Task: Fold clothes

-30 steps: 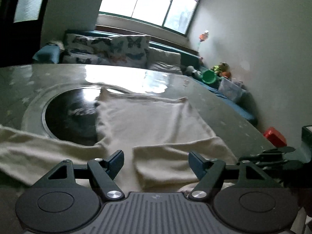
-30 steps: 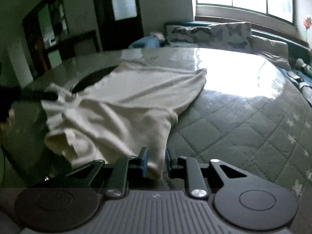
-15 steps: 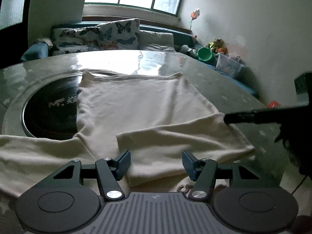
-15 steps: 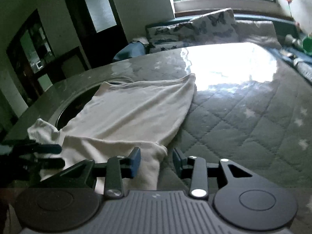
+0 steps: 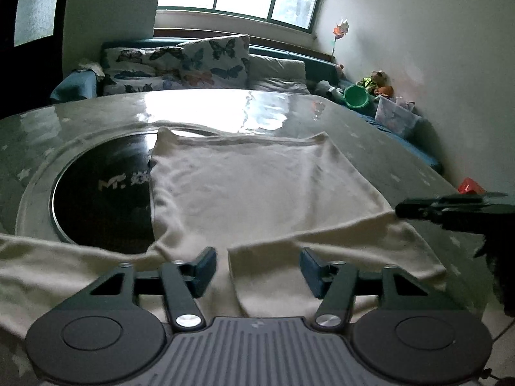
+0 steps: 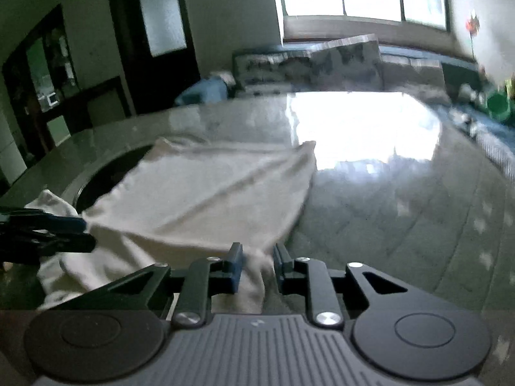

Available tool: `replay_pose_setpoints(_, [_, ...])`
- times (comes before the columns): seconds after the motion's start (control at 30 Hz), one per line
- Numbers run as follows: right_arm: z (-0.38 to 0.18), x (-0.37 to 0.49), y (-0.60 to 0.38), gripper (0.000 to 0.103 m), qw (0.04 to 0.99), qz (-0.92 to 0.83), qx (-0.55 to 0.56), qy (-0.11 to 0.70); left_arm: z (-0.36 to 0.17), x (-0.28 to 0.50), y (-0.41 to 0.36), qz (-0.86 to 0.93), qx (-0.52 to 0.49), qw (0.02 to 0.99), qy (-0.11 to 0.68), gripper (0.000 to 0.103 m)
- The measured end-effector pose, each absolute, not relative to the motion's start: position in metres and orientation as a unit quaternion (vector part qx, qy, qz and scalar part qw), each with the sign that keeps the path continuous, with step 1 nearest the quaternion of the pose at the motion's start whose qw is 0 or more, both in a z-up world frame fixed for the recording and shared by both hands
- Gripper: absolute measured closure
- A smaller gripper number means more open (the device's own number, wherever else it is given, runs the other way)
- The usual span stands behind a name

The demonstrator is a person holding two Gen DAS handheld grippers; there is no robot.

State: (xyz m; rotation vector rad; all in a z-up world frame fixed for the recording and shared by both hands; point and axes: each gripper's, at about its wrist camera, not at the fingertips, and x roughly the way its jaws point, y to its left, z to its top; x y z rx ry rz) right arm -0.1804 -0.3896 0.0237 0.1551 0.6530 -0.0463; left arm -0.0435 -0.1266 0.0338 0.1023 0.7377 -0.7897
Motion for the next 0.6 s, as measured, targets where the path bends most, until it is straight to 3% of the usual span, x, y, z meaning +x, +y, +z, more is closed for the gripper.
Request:
replay_pose_setpoints(0.13, [0.023, -0.170, -0.376, 0.084, 0.945, 0.007, 0.053, 0.323, 0.029, -0.037, -0.133, -0.363, 0.062, 0.861, 0.351, 0.073])
replay_pose_setpoints(0.6, [0.018, -0.180, -0.354, 0.084, 0.942, 0.060, 0.004, 0.331, 0.045, -0.057, -0.134, -0.342, 0.089, 0.883, 0.309, 0.071])
